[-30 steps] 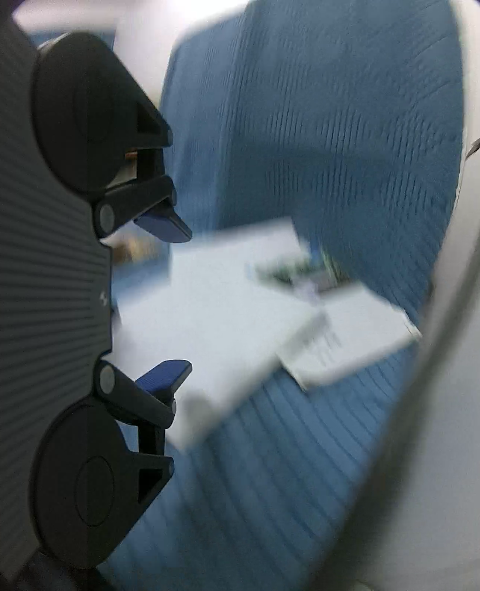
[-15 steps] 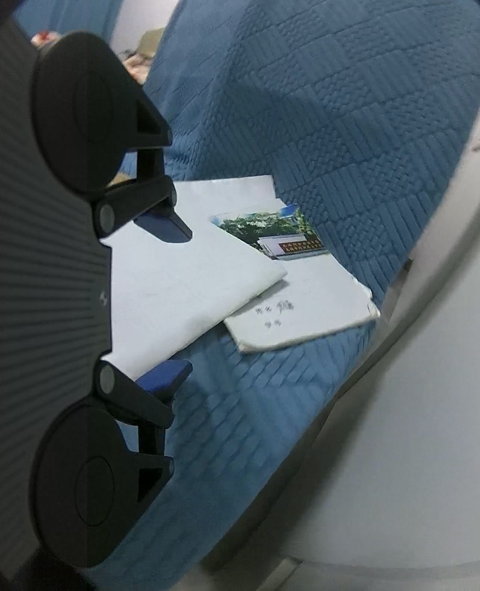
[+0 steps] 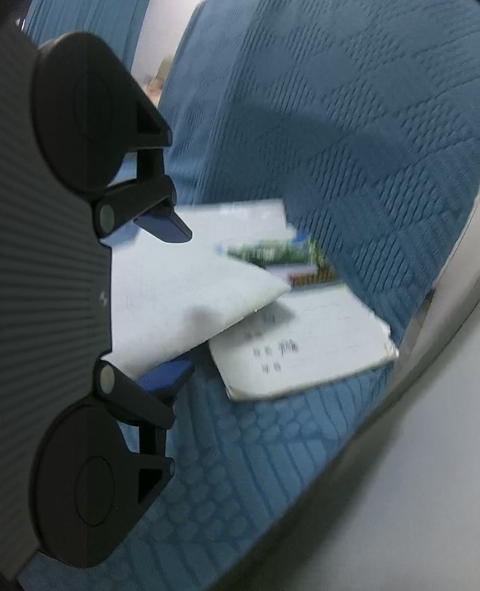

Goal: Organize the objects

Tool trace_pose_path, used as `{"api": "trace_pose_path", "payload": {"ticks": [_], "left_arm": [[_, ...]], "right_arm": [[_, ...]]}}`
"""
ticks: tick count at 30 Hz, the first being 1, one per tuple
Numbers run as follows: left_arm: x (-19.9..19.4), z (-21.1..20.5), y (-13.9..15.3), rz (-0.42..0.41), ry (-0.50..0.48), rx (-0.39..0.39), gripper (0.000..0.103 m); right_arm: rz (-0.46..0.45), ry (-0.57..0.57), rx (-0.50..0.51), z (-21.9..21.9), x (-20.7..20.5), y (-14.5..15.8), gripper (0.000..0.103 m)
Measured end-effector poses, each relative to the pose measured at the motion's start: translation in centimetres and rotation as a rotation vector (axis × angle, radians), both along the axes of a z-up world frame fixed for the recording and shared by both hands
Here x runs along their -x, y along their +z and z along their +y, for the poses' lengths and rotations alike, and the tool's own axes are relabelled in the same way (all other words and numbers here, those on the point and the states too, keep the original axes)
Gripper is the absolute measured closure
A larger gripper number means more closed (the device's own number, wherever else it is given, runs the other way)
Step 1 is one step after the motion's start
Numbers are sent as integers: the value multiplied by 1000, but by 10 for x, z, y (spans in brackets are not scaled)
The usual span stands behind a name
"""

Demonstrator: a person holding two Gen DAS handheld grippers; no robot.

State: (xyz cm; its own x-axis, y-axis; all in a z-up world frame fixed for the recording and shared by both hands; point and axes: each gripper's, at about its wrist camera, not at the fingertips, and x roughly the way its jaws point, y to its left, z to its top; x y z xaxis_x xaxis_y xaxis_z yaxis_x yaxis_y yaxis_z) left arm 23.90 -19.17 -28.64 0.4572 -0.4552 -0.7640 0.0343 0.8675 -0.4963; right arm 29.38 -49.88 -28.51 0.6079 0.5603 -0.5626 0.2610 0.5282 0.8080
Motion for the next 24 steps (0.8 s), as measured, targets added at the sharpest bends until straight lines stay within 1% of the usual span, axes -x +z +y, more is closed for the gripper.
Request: {"api": "trace_pose_path", "payload": {"ticks": [1,2,4,5,8,10,12,14,16,18,19,20,21,22,24], "left_arm": [[0,0,0,0,0,1,91],[0,-1,0,1,0,5,91],[0,0,-1,4,0,14,91],[-1,0,-1,4,-1,14,91],[1,-1,-2,1,3,13,91],[1,0,-3,2,8,20,91],[1,2,-3,7,14,30,91],[0,4,-4,16,22,45,90],[0,6,-4,23,28,59,89],[-1,8,-4,36,34,76,82],[-1,9,-3,43,37,85,79],[-1,10,-2,51,45,96,71],[-1,12,0,54,57,108,64],[0,14,3,53,68,118,63],[2,17,11,51,75,141,55]], "right_arm": [[-19,5,-44,-1,3,1,30],[-64,31,-126,0,10,5,30],[-73,65,-196,4,13,6,30],[-73,75,-208,6,15,6,30],[-73,75,-191,10,24,9,30],[-63,53,-171,10,29,8,41],[-36,24,-127,12,38,8,66],[-16,24,-83,14,46,8,82],[-14,47,-68,17,50,10,83],[-22,62,-26,19,56,13,90],[-27,61,-2,20,58,15,90],[-25,55,12,20,58,15,92],[-22,50,14,19,57,15,94],[-21,49,11,19,55,14,94],[-22,34,14,19,54,15,96]]}}
